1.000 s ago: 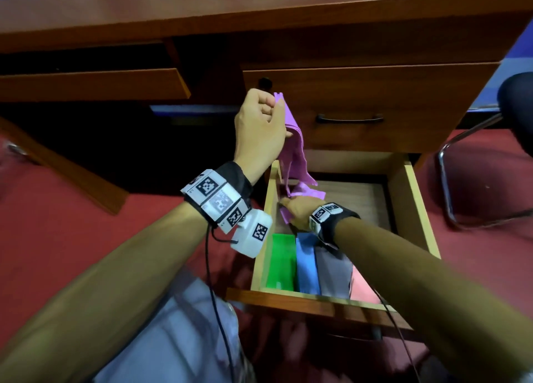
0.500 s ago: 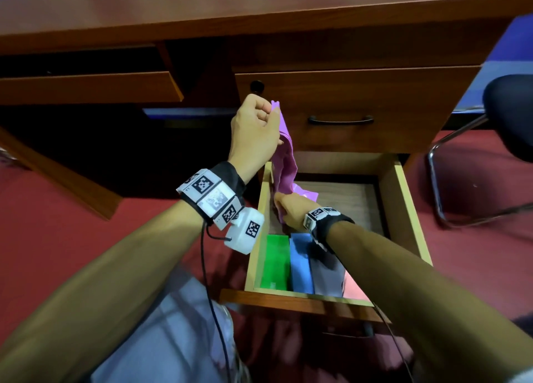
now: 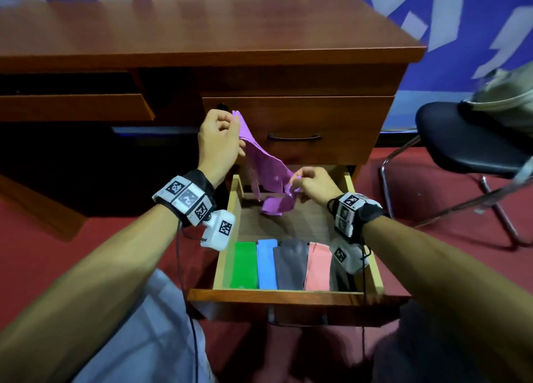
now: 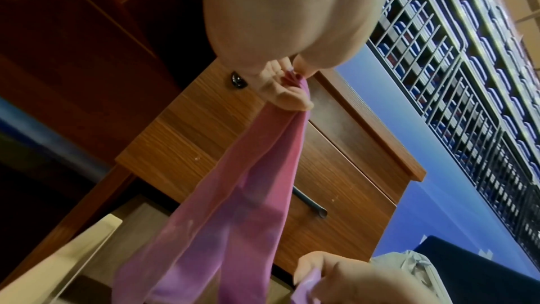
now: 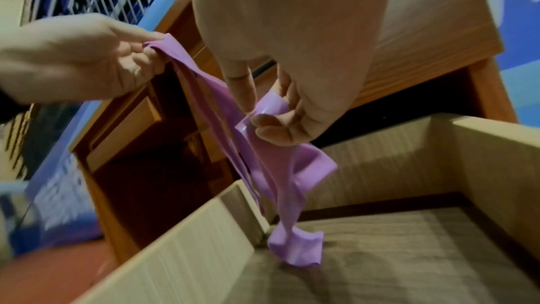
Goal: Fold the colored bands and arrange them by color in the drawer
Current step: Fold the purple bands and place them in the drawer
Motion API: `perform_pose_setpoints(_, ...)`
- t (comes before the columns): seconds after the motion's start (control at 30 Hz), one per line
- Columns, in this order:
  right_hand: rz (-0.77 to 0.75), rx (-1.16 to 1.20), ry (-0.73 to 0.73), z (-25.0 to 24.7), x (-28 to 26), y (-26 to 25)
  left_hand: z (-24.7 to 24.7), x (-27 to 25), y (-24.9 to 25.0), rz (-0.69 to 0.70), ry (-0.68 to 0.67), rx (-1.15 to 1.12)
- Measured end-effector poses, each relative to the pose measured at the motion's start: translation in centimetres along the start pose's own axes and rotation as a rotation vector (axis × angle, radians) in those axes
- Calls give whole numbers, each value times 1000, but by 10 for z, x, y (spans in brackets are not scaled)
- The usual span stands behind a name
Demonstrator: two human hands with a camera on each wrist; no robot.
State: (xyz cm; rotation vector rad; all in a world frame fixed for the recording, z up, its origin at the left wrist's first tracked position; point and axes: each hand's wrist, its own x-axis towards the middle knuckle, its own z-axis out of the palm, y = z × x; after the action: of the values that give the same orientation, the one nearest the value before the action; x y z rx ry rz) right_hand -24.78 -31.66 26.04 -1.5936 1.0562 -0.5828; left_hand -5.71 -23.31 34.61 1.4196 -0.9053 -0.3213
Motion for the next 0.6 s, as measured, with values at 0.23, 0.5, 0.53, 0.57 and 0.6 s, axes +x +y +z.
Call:
perform_pose_setpoints(0.23, -7, 531, 90, -9, -2, -20, 12, -12, 0, -27, -181, -54)
perform_pose_setpoints(0.5, -83, 517, -77, -11, -9, -50, 10, -21, -3, -216, -475, 39)
perform_pose_setpoints(0.53, -75, 516, -96, -10, -10, -49, 10, -23, -4, -236, -497, 40)
perform_pose_setpoints(0.57, -66, 524, -117, -9, -12, -48, 11, -25, -5, -255, -516, 41)
perform_pose_setpoints(0.6, -57, 530, -141, -8, -14, -47, 11, -27, -6, -271, -531, 42)
